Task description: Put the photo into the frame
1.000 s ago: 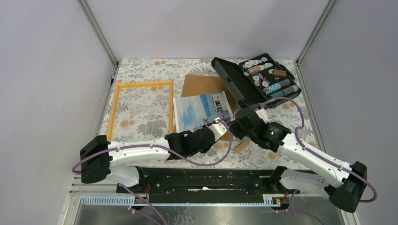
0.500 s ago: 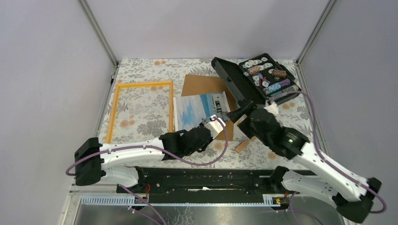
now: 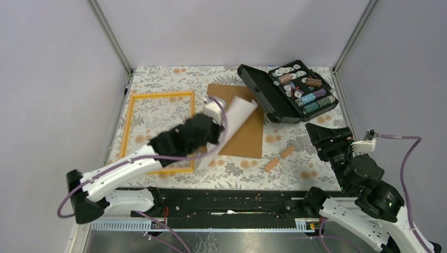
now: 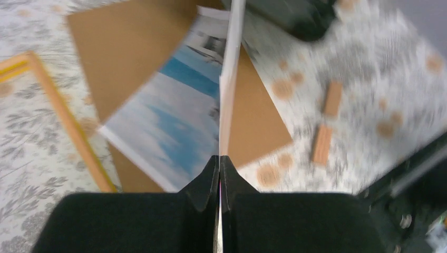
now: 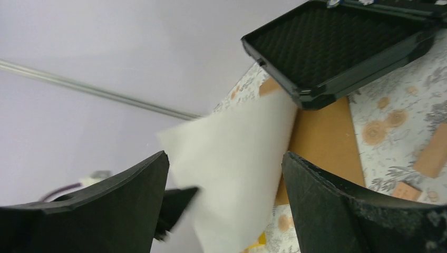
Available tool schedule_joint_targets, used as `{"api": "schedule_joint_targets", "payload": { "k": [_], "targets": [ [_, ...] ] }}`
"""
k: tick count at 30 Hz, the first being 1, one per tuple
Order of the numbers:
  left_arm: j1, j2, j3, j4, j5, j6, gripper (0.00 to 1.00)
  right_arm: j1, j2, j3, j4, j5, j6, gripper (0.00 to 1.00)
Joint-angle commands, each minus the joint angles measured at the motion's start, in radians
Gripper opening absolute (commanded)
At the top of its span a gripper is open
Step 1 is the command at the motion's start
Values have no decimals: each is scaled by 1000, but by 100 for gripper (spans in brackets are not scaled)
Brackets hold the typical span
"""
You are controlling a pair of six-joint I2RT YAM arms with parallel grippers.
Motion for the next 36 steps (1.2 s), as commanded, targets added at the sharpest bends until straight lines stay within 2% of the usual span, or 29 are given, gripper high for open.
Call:
{"api": "schedule_joint_targets", "payload": {
  "k": [1, 6, 9, 11, 14, 17, 18, 22, 27, 32, 36],
  "targets": [
    [280, -82, 119, -80, 186, -166, 0, 6, -7, -27, -69, 124, -16, 87],
    [657, -30, 243, -147, 413, -223, 0, 6, 14, -36, -78, 123, -8, 88],
    [907, 10, 279, -113, 552, -304, 0, 6, 34, -36, -78, 115, -10, 88],
    [1054, 25, 273, -55, 638, -387, 0, 6, 48, -41, -78, 109, -8, 88],
    [1208, 49, 257, 8, 658, -536, 0, 7, 62, -51, -77, 105, -5, 88],
    [1336, 18, 123, 253, 731, -743, 0, 7, 73, -67, -57, 103, -18, 88],
    [1365, 17, 101, 311, 736, -789, 0, 7, 75, -73, -44, 101, -31, 88],
    [1423, -3, 35, 349, 661, -890, 0, 7, 89, -68, -20, 96, -70, 89],
    [1491, -159, -141, 356, 574, -938, 0, 7, 104, -69, 21, 85, -122, 90],
    [1508, -309, -185, 206, 413, -858, 0, 7, 122, -66, 40, 49, -143, 91],
    [1509, -392, -251, 149, 373, -880, 0, 7, 144, -61, 56, 2, -159, 91]
  ]
}}
